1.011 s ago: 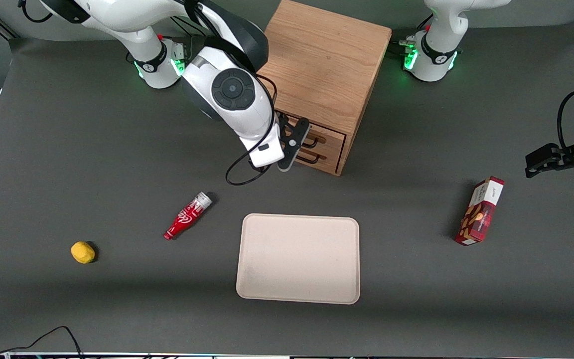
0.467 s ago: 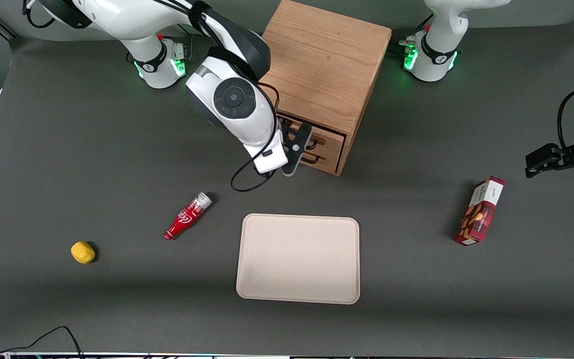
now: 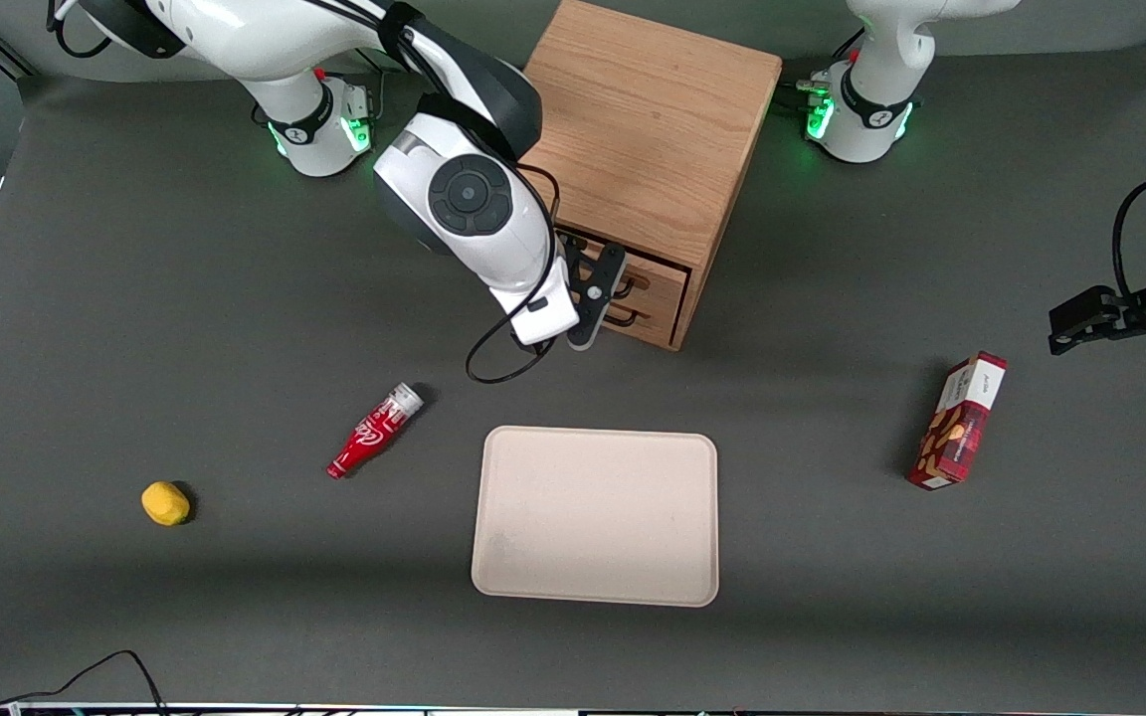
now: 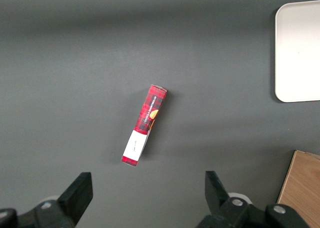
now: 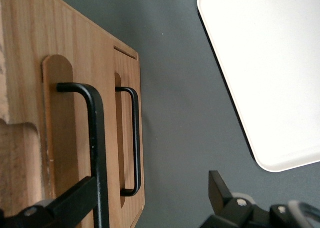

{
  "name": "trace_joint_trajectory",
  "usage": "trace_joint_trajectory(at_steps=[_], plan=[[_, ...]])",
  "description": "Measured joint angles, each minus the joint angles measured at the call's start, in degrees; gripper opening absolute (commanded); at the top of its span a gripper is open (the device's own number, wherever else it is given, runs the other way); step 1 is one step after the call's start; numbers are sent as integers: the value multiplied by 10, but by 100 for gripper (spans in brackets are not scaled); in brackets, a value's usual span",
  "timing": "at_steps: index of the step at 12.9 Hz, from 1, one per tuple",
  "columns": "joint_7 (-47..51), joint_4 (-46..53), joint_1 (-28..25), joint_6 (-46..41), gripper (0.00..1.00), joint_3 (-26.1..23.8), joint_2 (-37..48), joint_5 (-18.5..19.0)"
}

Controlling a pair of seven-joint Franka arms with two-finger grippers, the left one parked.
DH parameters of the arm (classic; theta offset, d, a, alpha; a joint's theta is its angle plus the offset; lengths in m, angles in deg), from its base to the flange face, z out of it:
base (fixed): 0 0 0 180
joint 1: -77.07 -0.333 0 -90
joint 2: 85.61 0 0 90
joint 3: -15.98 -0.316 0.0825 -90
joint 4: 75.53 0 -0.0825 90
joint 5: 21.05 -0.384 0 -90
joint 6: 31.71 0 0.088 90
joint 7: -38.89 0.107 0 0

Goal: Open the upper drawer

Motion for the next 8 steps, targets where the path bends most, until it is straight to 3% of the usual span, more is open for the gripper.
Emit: trace_joint_trajectory(at_steps=[8], plan=[[-63,1,8,34,100,9,-15,-4]])
